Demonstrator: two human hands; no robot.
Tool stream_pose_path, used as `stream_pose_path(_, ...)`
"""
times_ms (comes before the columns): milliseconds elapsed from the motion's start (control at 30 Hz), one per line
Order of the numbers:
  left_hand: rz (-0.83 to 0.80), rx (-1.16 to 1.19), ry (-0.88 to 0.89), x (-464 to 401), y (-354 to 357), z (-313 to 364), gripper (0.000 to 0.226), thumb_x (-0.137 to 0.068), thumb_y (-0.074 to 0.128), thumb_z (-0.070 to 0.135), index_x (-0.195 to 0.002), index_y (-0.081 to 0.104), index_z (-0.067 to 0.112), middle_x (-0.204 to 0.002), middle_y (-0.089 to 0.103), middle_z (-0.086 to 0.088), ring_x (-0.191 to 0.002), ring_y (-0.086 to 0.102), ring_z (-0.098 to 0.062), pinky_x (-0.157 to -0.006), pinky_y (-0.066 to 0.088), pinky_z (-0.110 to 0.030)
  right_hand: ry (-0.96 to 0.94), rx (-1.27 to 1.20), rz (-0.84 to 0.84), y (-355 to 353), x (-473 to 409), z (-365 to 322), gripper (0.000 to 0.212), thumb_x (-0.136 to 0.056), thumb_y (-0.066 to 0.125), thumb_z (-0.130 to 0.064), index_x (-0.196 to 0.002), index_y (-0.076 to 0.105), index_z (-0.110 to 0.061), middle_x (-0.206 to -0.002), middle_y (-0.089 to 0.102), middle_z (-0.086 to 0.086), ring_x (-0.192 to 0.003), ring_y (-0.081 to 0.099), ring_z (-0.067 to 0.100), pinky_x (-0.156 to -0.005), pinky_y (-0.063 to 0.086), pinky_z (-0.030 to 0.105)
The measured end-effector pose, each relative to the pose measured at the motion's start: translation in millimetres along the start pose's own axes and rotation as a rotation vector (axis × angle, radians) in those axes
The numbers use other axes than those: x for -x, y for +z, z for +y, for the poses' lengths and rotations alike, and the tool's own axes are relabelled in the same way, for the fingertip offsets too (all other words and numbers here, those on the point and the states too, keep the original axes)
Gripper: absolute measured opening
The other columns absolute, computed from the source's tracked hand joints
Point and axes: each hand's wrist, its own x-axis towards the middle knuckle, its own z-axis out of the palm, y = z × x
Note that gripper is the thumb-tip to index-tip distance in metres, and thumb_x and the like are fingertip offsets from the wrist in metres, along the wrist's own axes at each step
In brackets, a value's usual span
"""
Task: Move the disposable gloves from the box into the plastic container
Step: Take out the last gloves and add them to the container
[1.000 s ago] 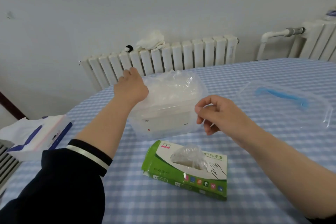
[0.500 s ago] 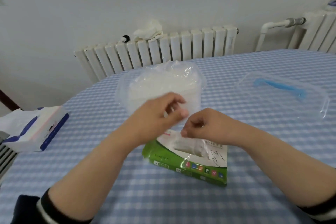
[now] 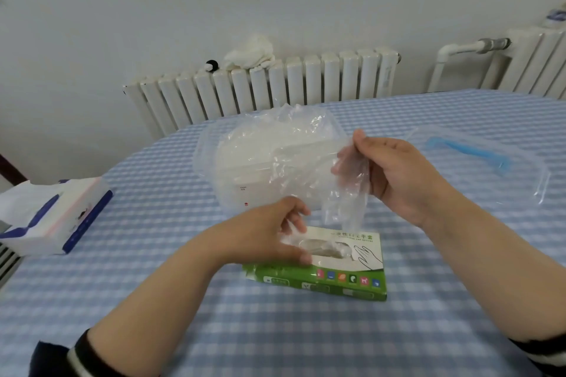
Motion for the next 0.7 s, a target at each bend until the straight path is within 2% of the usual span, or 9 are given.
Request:
stream_pose_path(67, -0.007, 0.283, 0.077, 5.1, -9.4, 7.3, 0.076, -0.070, 0.077, 0.057, -0.134, 0.044, 0.032, -0.124, 0.061, 0.017, -0.112, 0.057, 0.001, -0.095, 0.050, -0.027, 0.050, -0.065, 0.016, -0.2, -0.8, -2.0, 0.042, -0.097, 0.047, -0.030, -0.067, 0.069, -0.009, -0.071, 0.071, 0.008, -0.059, 0.065, 0.013, -0.055, 0.053, 0.026)
stream_pose_path(133, 0.062, 0.526, 0.160, 9.8, -15.0, 15.5, 0.078, -0.071, 0.070, 0.064, -0.135, 0.044, 0.029, -0.127, 0.064, 0.012, -0.117, 0.060, -0.005, -0.092, 0.051, -0.024, 0.108, -0.128, 0.013, 1.1, 0.2, -3.0, 0.043, -0.099, 0.048, -0.027, -0.065, 0.068, -0.009, -0.069, 0.069, 0.010, -0.057, 0.064, 0.013, -0.053, 0.054, 0.026)
stream_pose_path(234, 0.271, 0.740, 0.194, 11.0, -20.4, 28.8, 0.063, -0.079, 0.075, 0.037, -0.134, 0.046, 0.028, -0.120, 0.069, 0.004, -0.110, 0.066, -0.013, -0.087, 0.052, -0.022, 0.161, -0.189, -0.021, 3.6, 1.2, -3.0, 0.041, -0.096, 0.051, -0.024, -0.061, 0.068, -0.009, -0.064, 0.067, 0.012, -0.051, 0.060, 0.015, -0.050, 0.054, 0.027)
stream_pose_path(300, 0.368, 0.688, 0.197, 8.1, -24.3, 35.0, 0.068, -0.076, 0.079, 0.023, -0.134, 0.045, 0.032, -0.116, 0.070, 0.004, -0.103, 0.068, -0.014, -0.086, 0.054, -0.027, 0.189, -0.200, -0.020, 4.9, 0.9, -1.5, 0.041, -0.095, 0.052, -0.022, -0.060, 0.068, -0.008, -0.062, 0.066, 0.012, -0.048, 0.059, 0.016, -0.047, 0.051, 0.027)
stream_pose_path(367, 0.424, 0.507, 0.227, 5.3, -28.5, 40.5, 0.065, -0.078, 0.080, 0.017, -0.130, 0.047, 0.038, -0.115, 0.068, 0.009, -0.096, 0.067, -0.016, -0.086, 0.056, -0.031, 0.230, -0.197, -0.011, 6.0, 1.6, -0.4, 0.039, -0.096, 0.053, -0.022, -0.063, 0.066, -0.006, -0.061, 0.065, 0.011, -0.047, 0.059, 0.016, -0.045, 0.050, 0.026)
stream_pose_path(467, 0.478, 0.296, 0.260, 3.7, -32.6, 51.4, 0.032, -0.085, 0.074, 0.017, -0.107, 0.065, 0.038, -0.102, 0.069, 0.015, -0.086, 0.065, -0.012, -0.081, 0.056, -0.026, 0.282, -0.243, -0.029, 8.7, 2.5, 0.7, 0.037, -0.097, 0.050, -0.024, -0.068, 0.062, -0.005, -0.057, 0.062, 0.009, -0.044, 0.058, 0.015, -0.043, 0.048, 0.024)
stream_pose_path(534, 0.539, 0.289, 0.237, -0.4, -34.9, 59.0, 0.009, -0.088, 0.071, 0.020, -0.089, 0.072, 0.029, -0.087, 0.072, 0.011, -0.076, 0.066, -0.009, -0.075, 0.055, -0.022, 0.283, -0.238, -0.105, 5.7, 0.3, 4.3, 0.048, -0.098, 0.048, -0.033, -0.060, 0.062, -0.007, -0.052, 0.057, 0.004, -0.043, 0.053, 0.012, -0.047, 0.046, 0.025)
stream_pose_path(634, 0.672, 0.377, 0.128, -10.3, -46.5, 64.8, 0.010, -0.092, 0.066, 0.022, -0.084, 0.072, 0.021, -0.079, 0.073, 0.005, -0.058, 0.062, -0.005, -0.062, 0.054, -0.019, 0.267, -0.138, -0.114, 1.9, -1.6, 7.4, 0.066, -0.084, 0.055, -0.057, -0.049, 0.053, -0.001, -0.053, 0.047, 0.005, -0.053, 0.047, 0.012, -0.063, 0.043, 0.025)
stream_pose_path(701, 0.749, 0.370, 0.082, -19.7, -61.3, 64.0, 0.013, -0.094, 0.062, 0.026, -0.085, 0.070, 0.020, -0.077, 0.072, 0.005, -0.051, 0.060, -0.004, -0.053, 0.053, -0.019, 0.266, -0.140, -0.056, -0.3, -1.8, 5.9, 0.057, -0.076, 0.055, -0.057, -0.047, 0.058, -0.008, -0.052, 0.046, 0.000, -0.051, 0.038, 0.009, -0.055, 0.040, 0.019)
